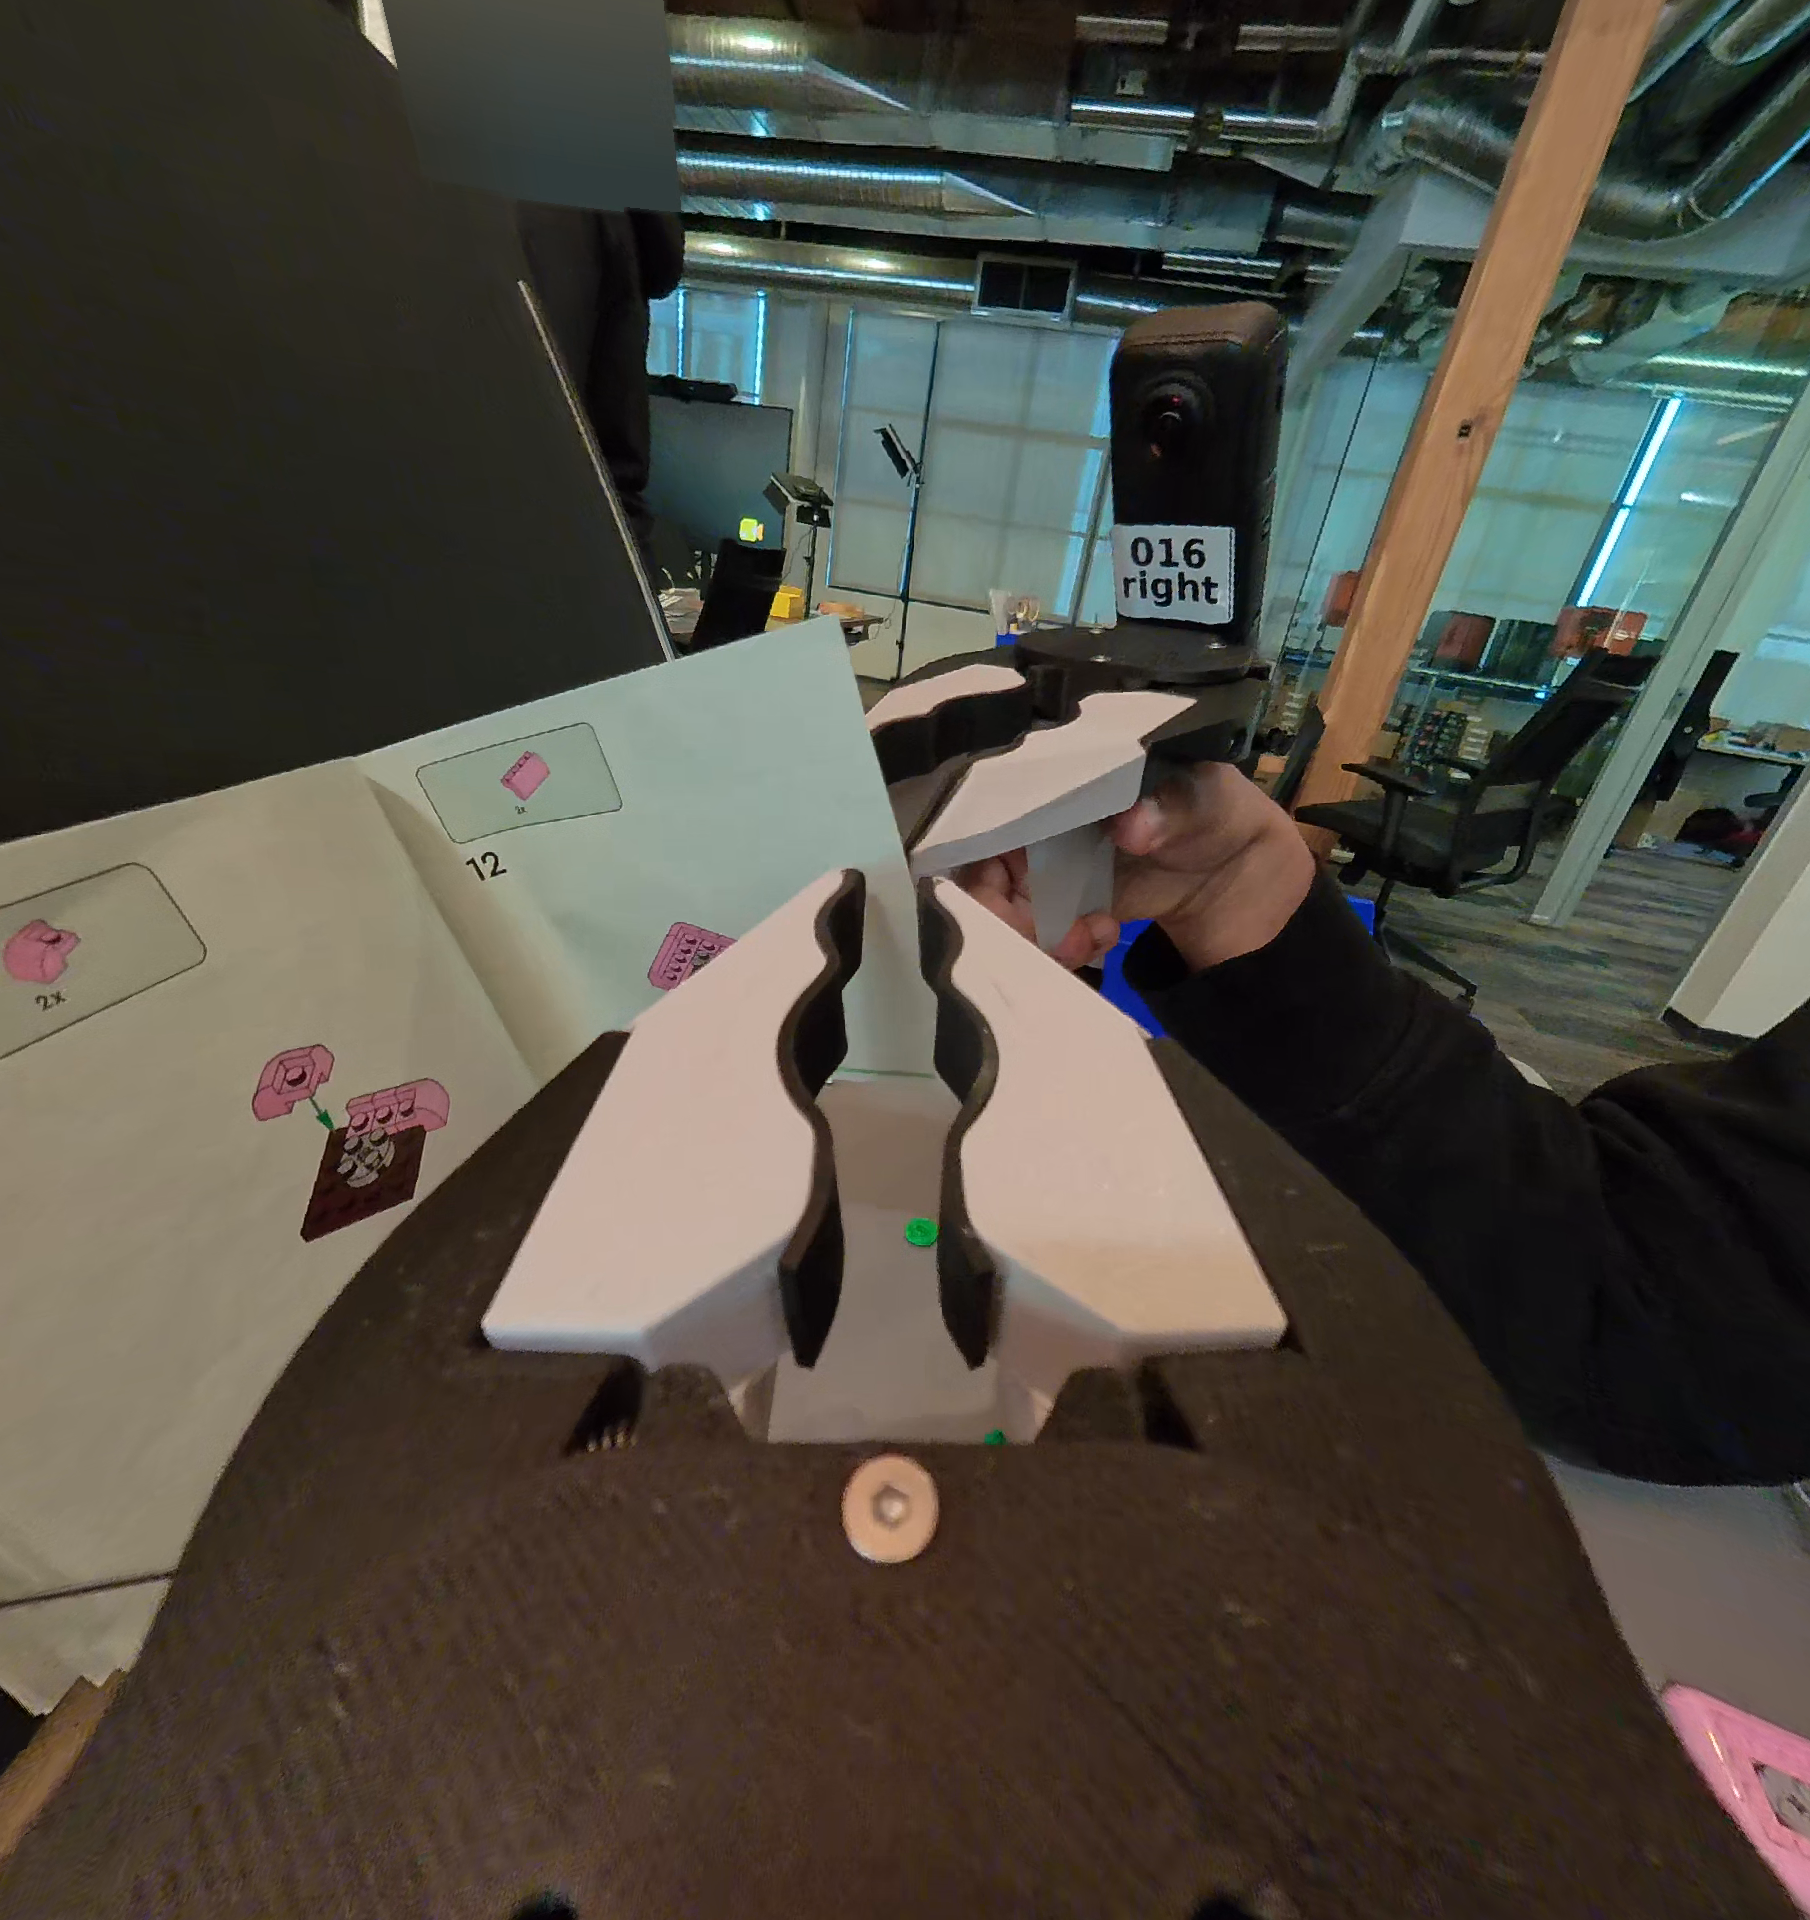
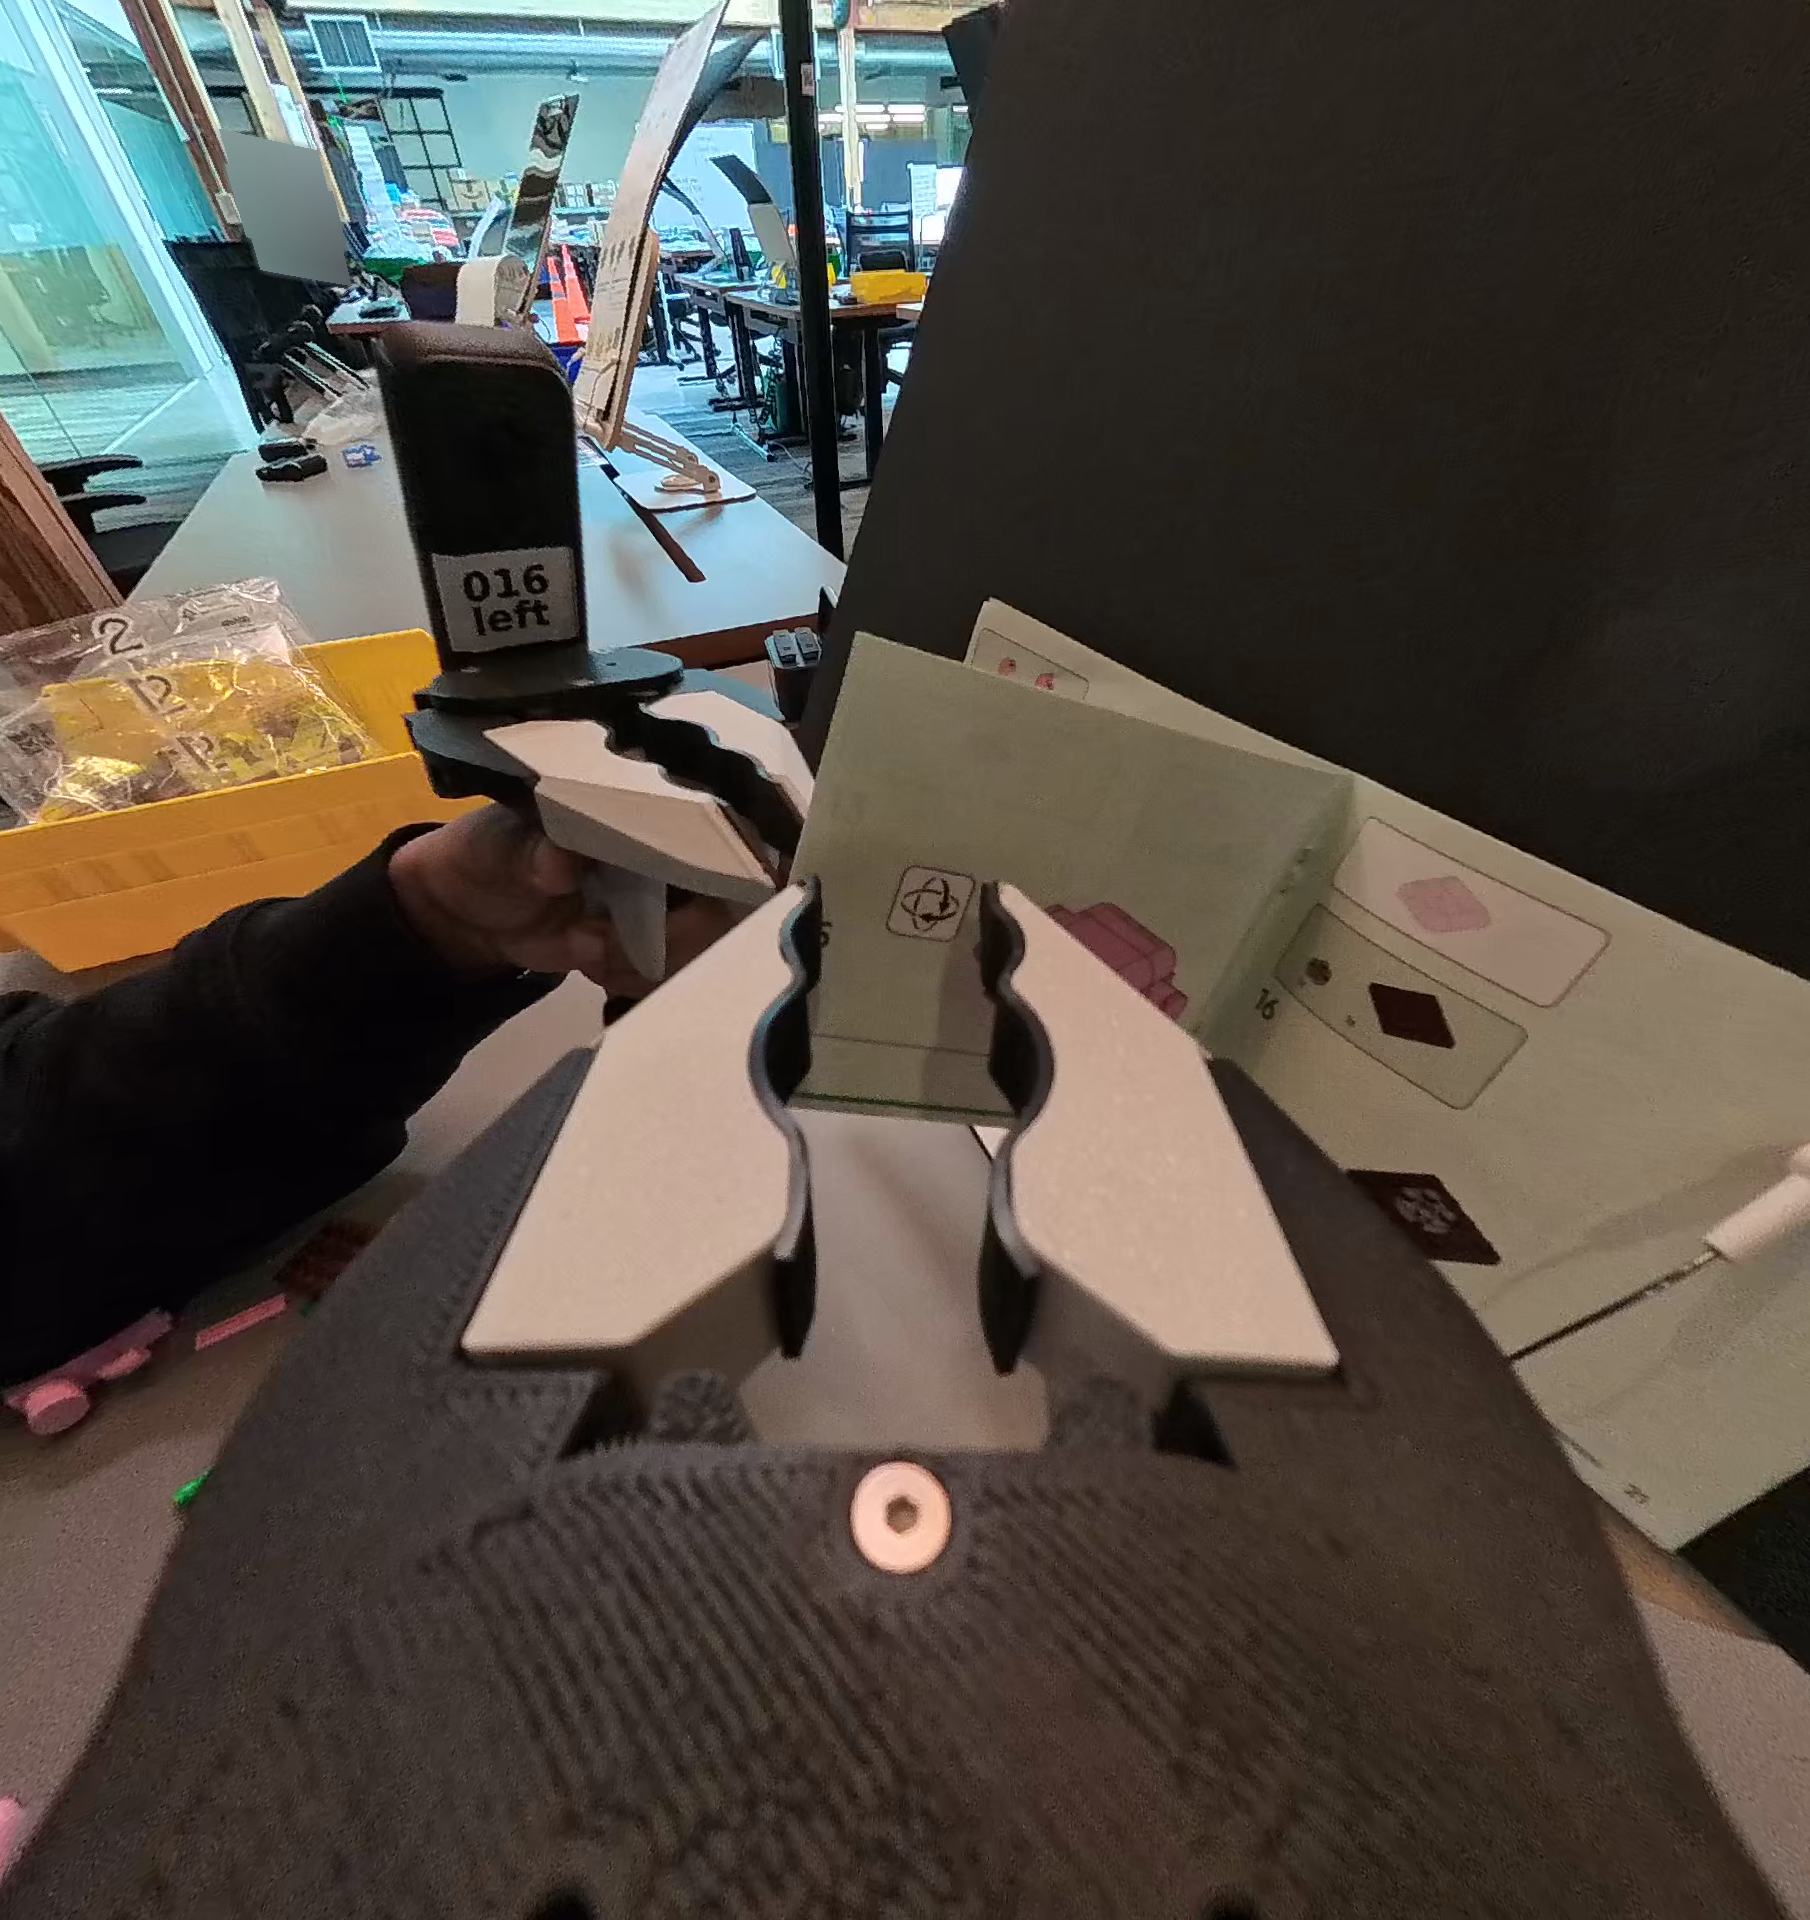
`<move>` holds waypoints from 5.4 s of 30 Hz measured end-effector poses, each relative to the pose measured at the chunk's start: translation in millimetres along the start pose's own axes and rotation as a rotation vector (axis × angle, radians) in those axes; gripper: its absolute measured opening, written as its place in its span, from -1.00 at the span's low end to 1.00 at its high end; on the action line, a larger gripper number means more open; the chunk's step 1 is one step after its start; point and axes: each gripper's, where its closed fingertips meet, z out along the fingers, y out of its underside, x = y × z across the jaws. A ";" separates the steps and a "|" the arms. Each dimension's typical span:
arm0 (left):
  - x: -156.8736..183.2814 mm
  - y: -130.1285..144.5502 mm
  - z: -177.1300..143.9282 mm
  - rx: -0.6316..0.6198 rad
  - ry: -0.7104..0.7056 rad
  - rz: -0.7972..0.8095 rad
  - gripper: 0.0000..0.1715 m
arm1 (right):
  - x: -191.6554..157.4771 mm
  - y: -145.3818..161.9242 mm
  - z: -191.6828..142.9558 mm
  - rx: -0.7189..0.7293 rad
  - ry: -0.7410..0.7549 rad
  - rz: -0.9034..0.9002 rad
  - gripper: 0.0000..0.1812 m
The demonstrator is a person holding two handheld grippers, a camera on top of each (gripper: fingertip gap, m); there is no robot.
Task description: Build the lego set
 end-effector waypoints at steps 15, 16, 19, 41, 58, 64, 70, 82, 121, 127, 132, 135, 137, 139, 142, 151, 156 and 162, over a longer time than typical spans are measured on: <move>-0.8 2.9 1.0 -0.011 -0.004 0.005 -0.87 | -2.8 -4.2 4.3 0.009 0.016 -0.018 -0.60; -0.8 2.9 1.1 -0.011 -0.004 0.006 -0.87 | -2.5 -4.2 4.5 0.009 0.018 -0.017 -0.59; -0.9 3.6 1.5 -0.015 -0.007 0.011 -0.86 | -1.8 -4.0 4.6 0.006 0.025 -0.020 -0.59; -3.3 4.6 6.0 0.001 -0.030 0.011 -0.60 | 0.6 -5.5 0.6 0.009 0.040 -0.031 -0.60; -9.7 1.9 4.5 0.024 -0.061 0.000 -0.59 | 0.5 -6.3 0.2 0.009 0.044 -0.041 -0.60; -8.4 2.3 5.3 0.023 -0.055 0.001 -0.59 | 0.6 -6.5 -0.2 0.009 0.046 -0.044 -0.60; -4.6 4.7 8.4 0.012 -0.043 0.012 -0.56 | 0.8 -6.2 0.2 0.005 0.051 -0.049 -0.60; -24.7 6.5 1.7 -0.011 -0.155 0.030 -0.73 | 8.7 -9.2 -10.4 0.017 0.095 -0.061 -0.58; -99.3 -7.9 -96.6 -0.271 -0.713 0.211 -0.82 | 54.6 36.9 52.9 -0.220 0.483 -0.422 -0.98; -107.5 9.6 -102.1 -0.346 -0.732 0.135 -0.77 | 52.9 44.3 60.6 -0.247 0.483 -0.449 -0.98; -112.8 16.9 -99.2 -0.333 -0.737 0.071 -0.79 | 52.5 47.0 64.8 -0.261 0.493 -0.476 -0.97; -113.2 19.8 -97.2 -0.339 -0.737 0.058 -0.85 | 53.3 47.5 66.2 -0.258 0.498 -0.482 -0.97; -110.6 21.9 -97.6 -0.382 -0.742 0.064 -0.87 | 53.9 47.9 67.0 -0.254 0.500 -0.484 -0.97; -109.5 20.2 -101.3 -0.426 -0.780 0.107 -0.86 | 54.7 49.1 67.4 -0.260 0.504 -0.490 -0.96; -111.3 21.0 -108.8 -0.479 -0.835 0.149 -0.83 | 55.0 48.9 67.9 -0.263 0.513 -0.504 -0.96; -117.7 30.1 -106.3 -0.445 -0.810 0.036 -0.61 | 56.7 49.1 70.4 -0.253 0.528 -0.514 -0.98; -126.4 24.1 -107.9 -0.366 -0.839 0.052 -0.85 | 58.2 46.8 70.6 -0.230 0.536 -0.519 -1.00; -126.9 22.7 -106.5 -0.314 -0.793 0.028 -0.86 | 60.0 46.9 75.5 -0.199 0.547 -0.530 -1.00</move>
